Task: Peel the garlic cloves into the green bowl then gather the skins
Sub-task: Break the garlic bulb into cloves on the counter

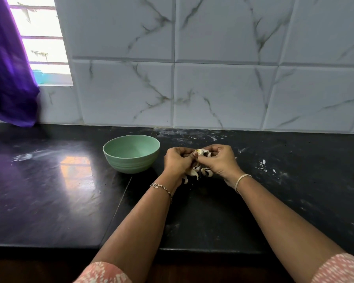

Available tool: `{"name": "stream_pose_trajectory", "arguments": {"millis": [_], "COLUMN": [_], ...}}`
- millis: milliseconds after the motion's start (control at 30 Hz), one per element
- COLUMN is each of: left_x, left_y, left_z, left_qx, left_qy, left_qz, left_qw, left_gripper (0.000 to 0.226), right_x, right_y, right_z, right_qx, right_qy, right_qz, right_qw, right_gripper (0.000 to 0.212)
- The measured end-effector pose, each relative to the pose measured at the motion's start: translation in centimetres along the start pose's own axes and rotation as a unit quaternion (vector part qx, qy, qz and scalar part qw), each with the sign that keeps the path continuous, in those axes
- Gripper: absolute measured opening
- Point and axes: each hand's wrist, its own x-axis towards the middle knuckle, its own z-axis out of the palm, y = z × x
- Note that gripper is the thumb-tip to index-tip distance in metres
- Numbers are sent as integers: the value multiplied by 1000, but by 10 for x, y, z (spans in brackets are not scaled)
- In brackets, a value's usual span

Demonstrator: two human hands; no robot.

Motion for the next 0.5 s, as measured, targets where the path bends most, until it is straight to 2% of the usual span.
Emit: {"name": "stream_pose_trajectory", "arguments": {"millis": [100,300,500], "left_x": [1,3,2], "left_y": [1,-3,0], "left_z": [-1,1,0], "left_qx": [-49,-62,-110], "left_qy": [8,13,-13], "left_qz": [-7,-5,7], "left_qw": [999,998,994], "left_gripper": [14,9,1], "right_x": [-1,3,6], "right_y": [1,4,6], "right_z": [0,4,-2], "right_qx": [71,43,133], "right_qy": [-35,-9,-38], "right_qz": [9,-36,-9], "right_qw": [997,998,990], "right_gripper": [23,18,19]}}
